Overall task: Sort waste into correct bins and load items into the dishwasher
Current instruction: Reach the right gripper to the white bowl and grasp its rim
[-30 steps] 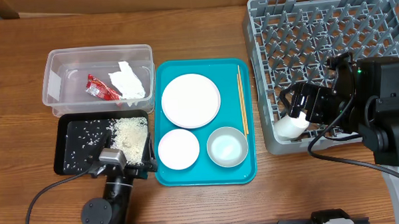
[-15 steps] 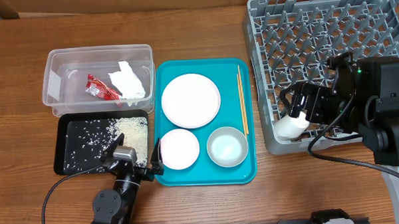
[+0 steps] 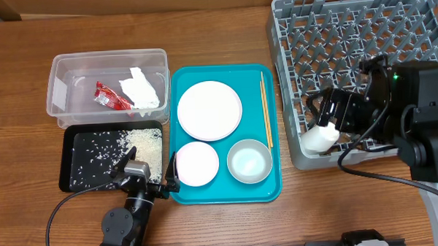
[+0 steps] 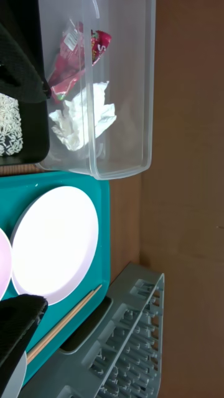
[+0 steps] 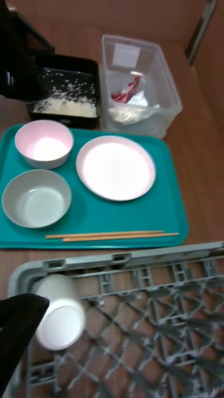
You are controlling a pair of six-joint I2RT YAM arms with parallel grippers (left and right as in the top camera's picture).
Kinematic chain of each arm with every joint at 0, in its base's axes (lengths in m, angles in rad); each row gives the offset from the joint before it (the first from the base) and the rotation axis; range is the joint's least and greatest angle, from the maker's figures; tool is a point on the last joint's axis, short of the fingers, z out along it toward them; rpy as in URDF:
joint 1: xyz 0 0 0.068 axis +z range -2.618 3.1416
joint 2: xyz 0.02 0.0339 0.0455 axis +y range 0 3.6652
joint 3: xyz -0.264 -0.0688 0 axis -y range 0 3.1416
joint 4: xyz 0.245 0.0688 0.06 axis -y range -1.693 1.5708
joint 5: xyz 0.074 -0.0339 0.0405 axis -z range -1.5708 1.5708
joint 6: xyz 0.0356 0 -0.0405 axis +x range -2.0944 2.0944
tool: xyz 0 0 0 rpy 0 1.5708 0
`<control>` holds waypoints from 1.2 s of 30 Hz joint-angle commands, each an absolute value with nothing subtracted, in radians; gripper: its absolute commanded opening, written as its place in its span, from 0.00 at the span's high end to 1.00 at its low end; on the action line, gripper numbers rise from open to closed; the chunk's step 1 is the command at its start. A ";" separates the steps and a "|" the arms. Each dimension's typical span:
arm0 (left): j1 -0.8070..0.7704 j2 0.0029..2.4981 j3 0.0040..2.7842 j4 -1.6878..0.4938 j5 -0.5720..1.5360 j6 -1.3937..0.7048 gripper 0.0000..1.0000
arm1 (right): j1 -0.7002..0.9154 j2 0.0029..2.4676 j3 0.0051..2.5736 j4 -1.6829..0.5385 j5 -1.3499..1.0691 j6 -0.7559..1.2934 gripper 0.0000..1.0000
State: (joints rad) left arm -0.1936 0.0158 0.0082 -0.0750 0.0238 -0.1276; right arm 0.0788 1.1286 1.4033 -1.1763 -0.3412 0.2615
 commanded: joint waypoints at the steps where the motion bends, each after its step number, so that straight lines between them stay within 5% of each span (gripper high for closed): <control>1: -0.187 0.011 0.005 -0.076 0.034 -0.134 0.00 | 0.079 1.124 1.420 -1.149 -0.431 0.262 0.00; 5: -0.187 0.011 0.005 -0.076 0.034 -0.134 0.00 | 0.136 1.158 1.399 -1.208 -0.493 0.258 0.00; 9: -0.187 0.011 0.005 -0.076 0.034 -0.134 0.00 | 0.282 1.203 1.271 -1.212 -0.422 0.270 0.11; 17: -0.187 0.011 0.005 -0.076 0.034 -0.134 0.00 | 0.590 1.321 0.947 -0.939 -0.099 0.467 0.23; 23: -0.187 0.011 0.005 -0.076 0.034 -0.134 0.00 | 0.627 1.432 0.893 -0.826 0.054 0.536 0.34; 27: -0.187 0.011 0.005 -0.076 0.034 -0.134 0.00 | 0.627 1.523 0.888 -0.794 0.044 0.535 0.46; 32: -0.187 0.011 0.005 -0.076 0.034 -0.134 0.00 | 0.627 1.541 0.894 -0.815 0.045 0.527 0.81; 36: -0.187 0.011 0.005 -0.076 0.034 -0.134 0.00 | 0.627 1.459 0.936 -0.854 0.053 0.524 0.96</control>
